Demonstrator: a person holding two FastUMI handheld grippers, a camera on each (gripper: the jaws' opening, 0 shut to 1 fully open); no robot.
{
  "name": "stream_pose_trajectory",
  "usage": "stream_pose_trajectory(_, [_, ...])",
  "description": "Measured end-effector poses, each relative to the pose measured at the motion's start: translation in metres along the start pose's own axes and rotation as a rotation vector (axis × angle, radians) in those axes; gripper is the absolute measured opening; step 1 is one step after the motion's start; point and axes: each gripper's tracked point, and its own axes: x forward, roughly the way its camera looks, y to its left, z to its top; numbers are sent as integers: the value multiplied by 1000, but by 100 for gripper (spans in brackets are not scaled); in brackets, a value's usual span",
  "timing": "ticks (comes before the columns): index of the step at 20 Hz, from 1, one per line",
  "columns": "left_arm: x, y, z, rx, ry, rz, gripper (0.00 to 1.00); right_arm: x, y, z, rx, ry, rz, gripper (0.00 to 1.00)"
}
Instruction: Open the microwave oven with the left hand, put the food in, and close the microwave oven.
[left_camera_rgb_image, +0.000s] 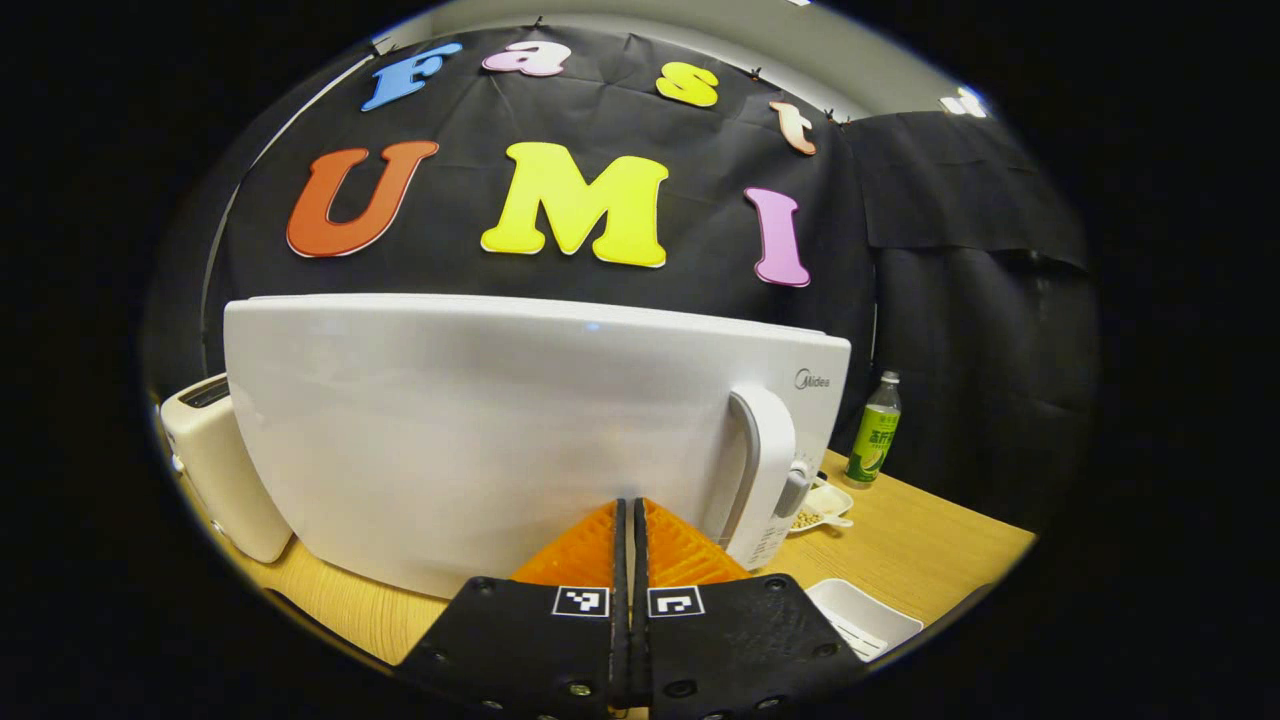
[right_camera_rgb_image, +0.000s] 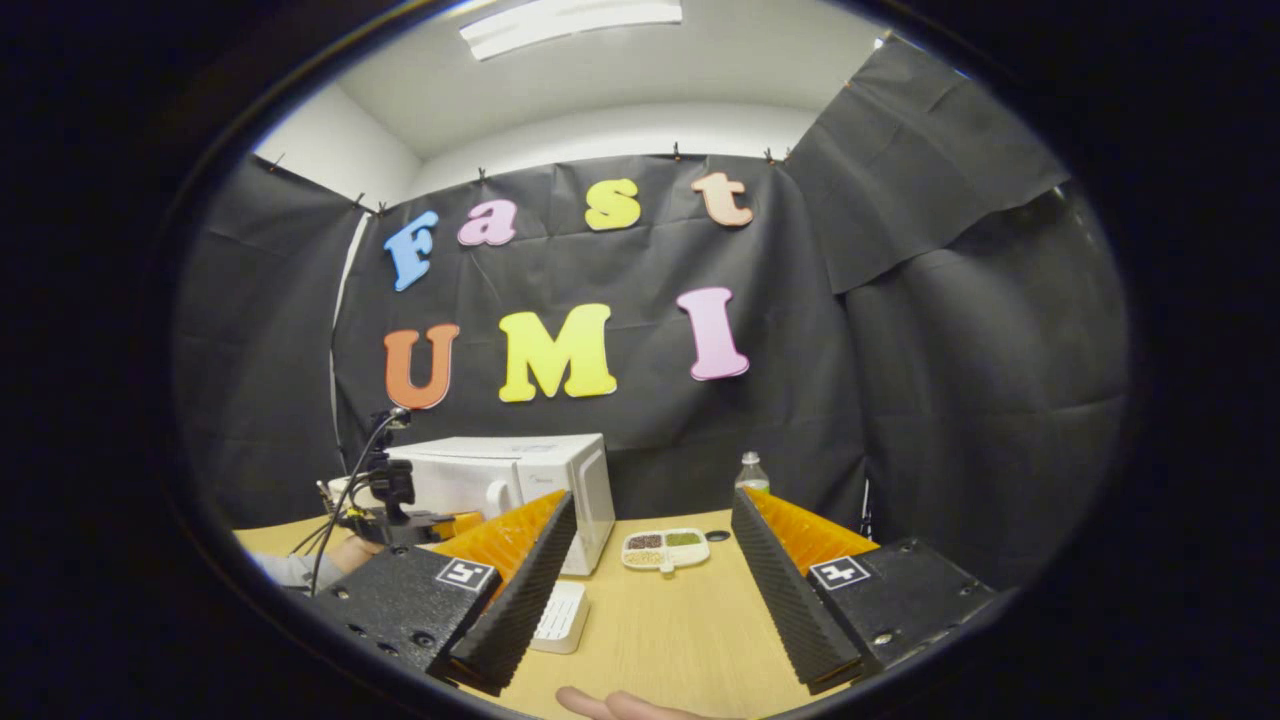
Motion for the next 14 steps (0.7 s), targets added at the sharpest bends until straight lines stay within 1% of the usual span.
stream_pose_trajectory(1, [6, 3, 0, -15, 9, 20, 0, 1, -1, -2, -1, 2, -1, 99])
stream_pose_trajectory(4, [7, -3, 0, -124, 9, -41, 0, 7, -10, -7, 5, 12, -20, 99])
stream_pose_trajectory(6, [8, -2, 3, -162, -1, -55, 0, 9, -6, -9, 10, 20, -13, 99])
stream_pose_trajectory(8, [7, -2, 2, -164, 7, -51, 0, 8, -4, -10, 13, 26, -12, 99])
stream_pose_trajectory(11, [7, -3, 2, -132, 16, -20, 0, 3, -1, -7, 8, 20, -17, 99])
stream_pose_trajectory(12, [6, -3, 1, -119, 23, -3, 0, 2, -1, -6, 1, 23, -24, 99])
stream_pose_trajectory(14, [3, 4, 0, -77, 45, 60, 0, -3, -1, -3, -14, 29, -40, 99])
